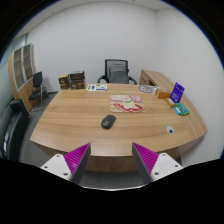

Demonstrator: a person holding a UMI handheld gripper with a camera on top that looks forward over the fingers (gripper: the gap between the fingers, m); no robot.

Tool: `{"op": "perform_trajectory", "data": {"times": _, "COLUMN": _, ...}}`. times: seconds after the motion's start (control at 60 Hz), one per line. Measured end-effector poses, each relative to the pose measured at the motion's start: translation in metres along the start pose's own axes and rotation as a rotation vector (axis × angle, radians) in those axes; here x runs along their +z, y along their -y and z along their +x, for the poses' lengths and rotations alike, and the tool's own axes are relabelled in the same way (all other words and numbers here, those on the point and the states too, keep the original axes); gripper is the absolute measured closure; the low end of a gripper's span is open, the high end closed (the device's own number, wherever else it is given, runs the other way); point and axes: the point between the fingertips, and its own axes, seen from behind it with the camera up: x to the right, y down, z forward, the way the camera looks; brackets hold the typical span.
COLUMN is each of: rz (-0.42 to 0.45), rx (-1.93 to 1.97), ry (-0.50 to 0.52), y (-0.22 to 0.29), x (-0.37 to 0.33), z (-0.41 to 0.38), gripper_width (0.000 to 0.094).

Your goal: Arrange mouse

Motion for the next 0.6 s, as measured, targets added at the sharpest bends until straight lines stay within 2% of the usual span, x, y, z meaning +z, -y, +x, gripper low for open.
{"op": "perform_trajectory", "data": {"times": 0.317, "rz": 0.021, "rx": -0.026, "ry": 0.027, "y": -0.010, "x": 0.032, "z": -0.015, "gripper_width": 0.0068}}
{"op": "perform_trajectory", "data": {"times": 0.6, "rz": 0.079, "rx": -0.047, "ry": 0.051, "y": -0.005, "x": 0.125, "z": -0.034, "gripper_width": 0.0063}}
